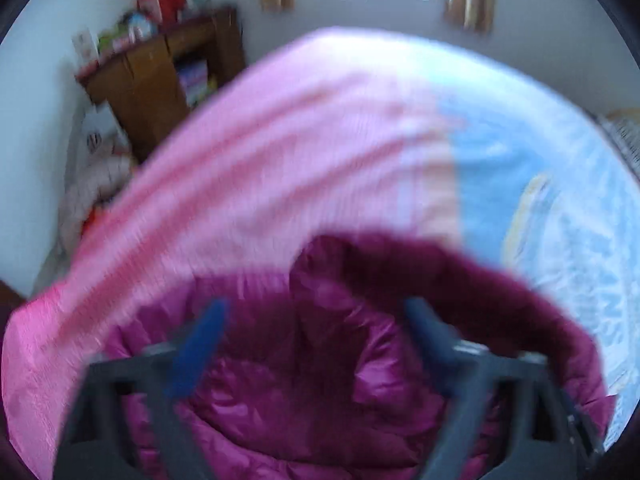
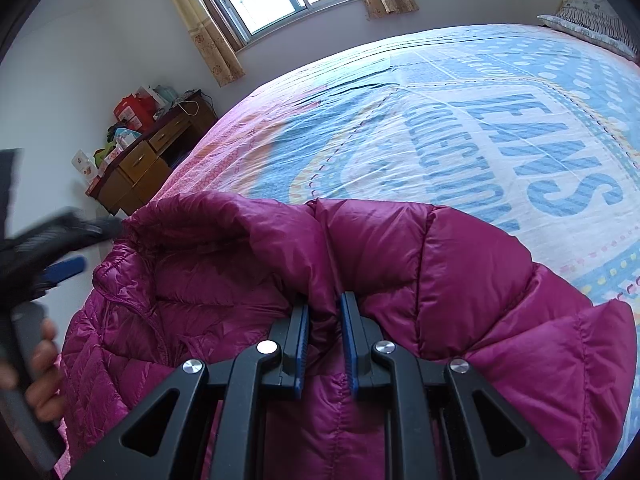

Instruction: Fold large clothes

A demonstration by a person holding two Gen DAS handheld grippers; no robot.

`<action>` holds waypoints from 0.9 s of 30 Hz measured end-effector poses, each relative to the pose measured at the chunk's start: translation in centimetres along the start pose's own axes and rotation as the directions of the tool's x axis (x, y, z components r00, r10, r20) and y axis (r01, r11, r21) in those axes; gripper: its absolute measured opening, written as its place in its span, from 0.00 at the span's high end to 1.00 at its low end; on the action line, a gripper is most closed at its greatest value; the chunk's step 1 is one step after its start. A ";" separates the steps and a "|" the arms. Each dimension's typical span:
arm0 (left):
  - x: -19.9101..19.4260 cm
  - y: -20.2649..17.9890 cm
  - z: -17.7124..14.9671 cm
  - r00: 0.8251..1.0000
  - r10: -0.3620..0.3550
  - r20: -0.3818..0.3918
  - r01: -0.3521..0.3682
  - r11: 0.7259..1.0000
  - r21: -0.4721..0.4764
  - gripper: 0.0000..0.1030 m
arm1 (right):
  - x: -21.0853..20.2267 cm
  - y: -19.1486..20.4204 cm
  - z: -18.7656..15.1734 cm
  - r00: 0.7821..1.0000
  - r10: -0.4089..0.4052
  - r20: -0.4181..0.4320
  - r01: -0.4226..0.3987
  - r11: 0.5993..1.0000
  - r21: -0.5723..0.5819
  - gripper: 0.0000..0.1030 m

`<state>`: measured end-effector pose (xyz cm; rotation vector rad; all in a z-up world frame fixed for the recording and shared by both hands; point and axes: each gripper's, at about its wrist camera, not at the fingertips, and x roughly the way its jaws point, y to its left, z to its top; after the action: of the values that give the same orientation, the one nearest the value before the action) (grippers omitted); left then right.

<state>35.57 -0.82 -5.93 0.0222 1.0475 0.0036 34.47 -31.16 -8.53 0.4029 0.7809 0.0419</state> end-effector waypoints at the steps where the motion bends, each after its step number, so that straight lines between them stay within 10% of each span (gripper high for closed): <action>1: 0.7 0.5 -0.5 0.998 -0.036 -0.048 0.035 0.999 -0.014 0.70 | 0.0 0.0 0.0 1.000 -0.001 0.000 0.001 1.000 -0.001 0.84; 15: 0.5 7.0 -5.8 0.980 -0.112 0.164 0.136 0.980 -0.148 0.67 | -0.1 -0.5 0.0 1.000 0.031 0.003 -0.031 0.999 0.031 0.84; 19: 0.6 6.4 -5.2 0.981 -0.092 0.169 0.115 0.984 -0.138 0.66 | -1.5 -1.4 -0.2 1.000 0.026 -0.004 -0.025 0.997 0.079 0.84; 23: 0.4 6.8 -5.3 0.978 -0.105 0.180 0.132 0.980 -0.149 0.65 | -6.9 -0.7 0.2 0.978 -0.074 0.196 0.054 0.993 0.105 0.84; 27: 0.6 6.5 -5.2 0.978 -0.100 0.182 0.127 0.981 -0.144 0.65 | -4.7 3.6 3.9 0.992 -0.024 0.125 0.020 0.999 0.028 0.84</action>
<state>31.44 5.80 -8.95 -0.1765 0.8701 -0.0203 34.18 -29.99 -1.57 0.4186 0.6627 -0.0144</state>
